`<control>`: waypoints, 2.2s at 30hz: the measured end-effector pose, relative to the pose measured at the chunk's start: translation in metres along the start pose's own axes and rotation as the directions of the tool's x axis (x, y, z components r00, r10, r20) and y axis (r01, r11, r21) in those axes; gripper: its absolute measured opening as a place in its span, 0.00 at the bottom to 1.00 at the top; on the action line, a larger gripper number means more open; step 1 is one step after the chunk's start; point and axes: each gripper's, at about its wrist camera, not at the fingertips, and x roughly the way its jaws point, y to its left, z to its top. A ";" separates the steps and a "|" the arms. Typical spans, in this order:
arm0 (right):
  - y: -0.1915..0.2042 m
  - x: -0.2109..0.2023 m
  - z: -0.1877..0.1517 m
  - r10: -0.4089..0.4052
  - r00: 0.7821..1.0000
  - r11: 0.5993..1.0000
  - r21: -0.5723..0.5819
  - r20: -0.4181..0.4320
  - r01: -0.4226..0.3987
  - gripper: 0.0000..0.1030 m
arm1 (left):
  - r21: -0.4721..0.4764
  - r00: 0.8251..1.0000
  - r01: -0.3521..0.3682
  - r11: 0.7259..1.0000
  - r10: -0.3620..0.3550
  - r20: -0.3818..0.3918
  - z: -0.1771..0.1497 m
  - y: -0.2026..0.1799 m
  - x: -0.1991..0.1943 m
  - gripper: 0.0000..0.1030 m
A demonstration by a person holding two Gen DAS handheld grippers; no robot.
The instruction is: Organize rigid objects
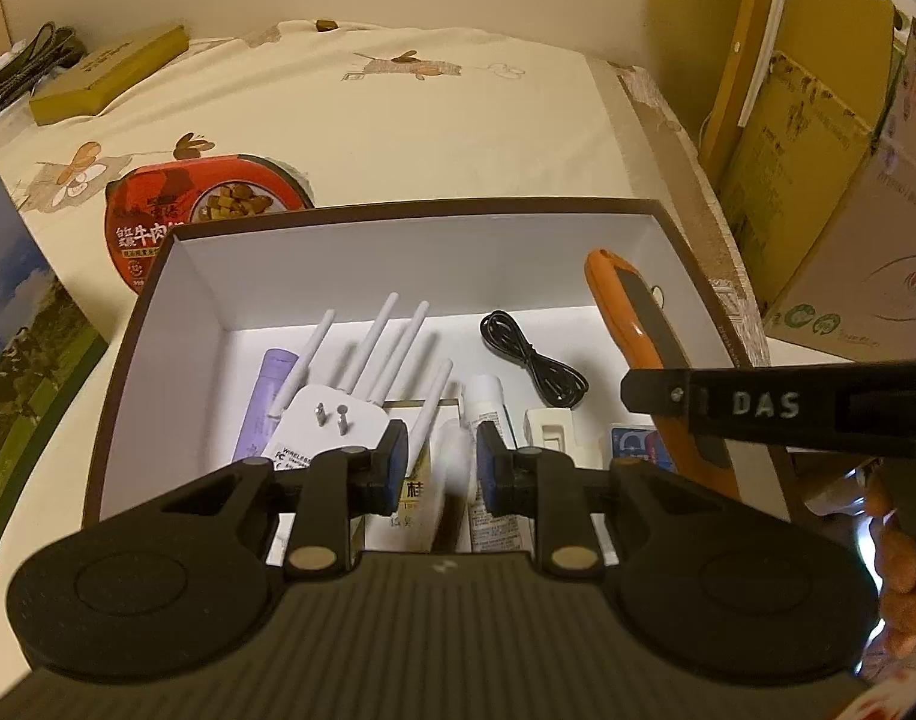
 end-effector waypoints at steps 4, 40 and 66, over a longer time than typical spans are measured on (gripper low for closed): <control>-0.002 0.009 -0.004 -0.017 1.000 1.000 0.002 -0.024 0.017 0.31 | 0.013 1.000 -0.014 1.000 0.014 -0.010 -0.005 0.002 0.003 0.29; 0.036 -0.138 -0.094 0.070 0.995 0.989 -0.135 0.073 -0.059 0.58 | -0.177 0.996 -0.054 0.983 0.066 0.064 -0.082 0.027 -0.156 0.68; 0.091 -0.260 -0.212 0.135 0.991 0.957 -0.261 0.018 -0.126 0.58 | -0.233 0.978 -0.193 0.953 0.206 0.036 -0.206 0.000 -0.328 0.68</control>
